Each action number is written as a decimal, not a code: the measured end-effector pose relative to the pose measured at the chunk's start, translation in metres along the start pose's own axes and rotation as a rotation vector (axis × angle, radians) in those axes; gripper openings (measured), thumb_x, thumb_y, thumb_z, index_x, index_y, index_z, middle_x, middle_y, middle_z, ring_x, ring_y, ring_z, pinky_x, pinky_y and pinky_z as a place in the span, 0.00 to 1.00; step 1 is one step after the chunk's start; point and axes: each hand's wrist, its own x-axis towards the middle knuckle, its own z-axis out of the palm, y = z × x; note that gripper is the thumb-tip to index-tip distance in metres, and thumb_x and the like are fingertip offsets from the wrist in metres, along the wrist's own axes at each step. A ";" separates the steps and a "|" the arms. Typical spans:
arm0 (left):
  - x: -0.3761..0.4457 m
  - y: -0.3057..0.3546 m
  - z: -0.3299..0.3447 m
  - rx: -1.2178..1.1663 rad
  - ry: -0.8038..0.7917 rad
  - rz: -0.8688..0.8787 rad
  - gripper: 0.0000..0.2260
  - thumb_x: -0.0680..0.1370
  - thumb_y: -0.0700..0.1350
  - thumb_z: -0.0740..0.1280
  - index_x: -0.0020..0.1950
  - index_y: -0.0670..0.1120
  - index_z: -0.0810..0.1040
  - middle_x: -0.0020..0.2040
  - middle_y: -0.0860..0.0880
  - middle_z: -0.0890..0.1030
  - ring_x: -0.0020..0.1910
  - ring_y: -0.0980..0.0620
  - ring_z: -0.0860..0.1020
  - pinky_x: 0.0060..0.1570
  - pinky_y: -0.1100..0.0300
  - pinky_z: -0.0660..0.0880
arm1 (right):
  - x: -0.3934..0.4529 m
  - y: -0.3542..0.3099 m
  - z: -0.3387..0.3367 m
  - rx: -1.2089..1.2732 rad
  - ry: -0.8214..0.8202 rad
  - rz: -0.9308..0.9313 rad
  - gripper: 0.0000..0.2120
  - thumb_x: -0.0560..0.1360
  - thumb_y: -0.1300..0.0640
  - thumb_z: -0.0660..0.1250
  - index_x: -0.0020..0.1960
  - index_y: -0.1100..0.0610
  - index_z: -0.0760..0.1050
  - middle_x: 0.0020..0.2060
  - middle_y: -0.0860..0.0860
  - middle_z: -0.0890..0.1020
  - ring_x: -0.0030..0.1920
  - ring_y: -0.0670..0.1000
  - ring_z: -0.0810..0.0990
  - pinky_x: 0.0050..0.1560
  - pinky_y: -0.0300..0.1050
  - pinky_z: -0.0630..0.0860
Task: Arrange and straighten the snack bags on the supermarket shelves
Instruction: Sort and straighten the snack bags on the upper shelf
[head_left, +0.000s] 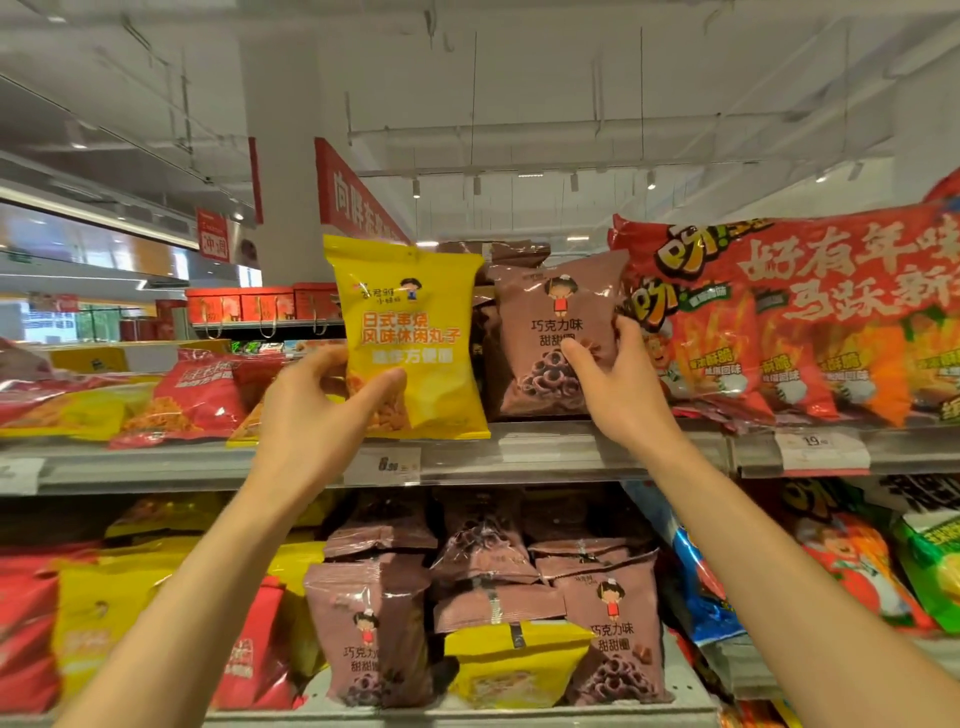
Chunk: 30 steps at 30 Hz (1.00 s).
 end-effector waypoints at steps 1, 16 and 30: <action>-0.001 -0.001 0.001 0.000 -0.007 -0.004 0.15 0.75 0.57 0.74 0.58 0.51 0.84 0.49 0.57 0.85 0.47 0.58 0.82 0.52 0.52 0.80 | -0.001 0.002 0.006 -0.010 -0.016 0.004 0.30 0.80 0.45 0.66 0.77 0.55 0.60 0.66 0.49 0.78 0.64 0.49 0.78 0.68 0.54 0.74; -0.007 -0.024 0.012 -0.017 -0.046 -0.027 0.13 0.77 0.58 0.72 0.57 0.54 0.83 0.48 0.57 0.86 0.48 0.55 0.83 0.52 0.44 0.81 | -0.011 0.013 0.015 -0.296 -0.130 -0.036 0.28 0.81 0.43 0.64 0.73 0.57 0.61 0.63 0.54 0.81 0.62 0.58 0.78 0.49 0.45 0.69; -0.043 -0.033 0.016 -0.113 -0.061 -0.083 0.15 0.76 0.59 0.72 0.58 0.52 0.82 0.50 0.55 0.86 0.53 0.56 0.83 0.57 0.50 0.78 | -0.035 0.014 -0.033 -0.060 -0.151 -0.005 0.22 0.80 0.48 0.68 0.72 0.49 0.71 0.61 0.42 0.78 0.55 0.34 0.76 0.47 0.28 0.70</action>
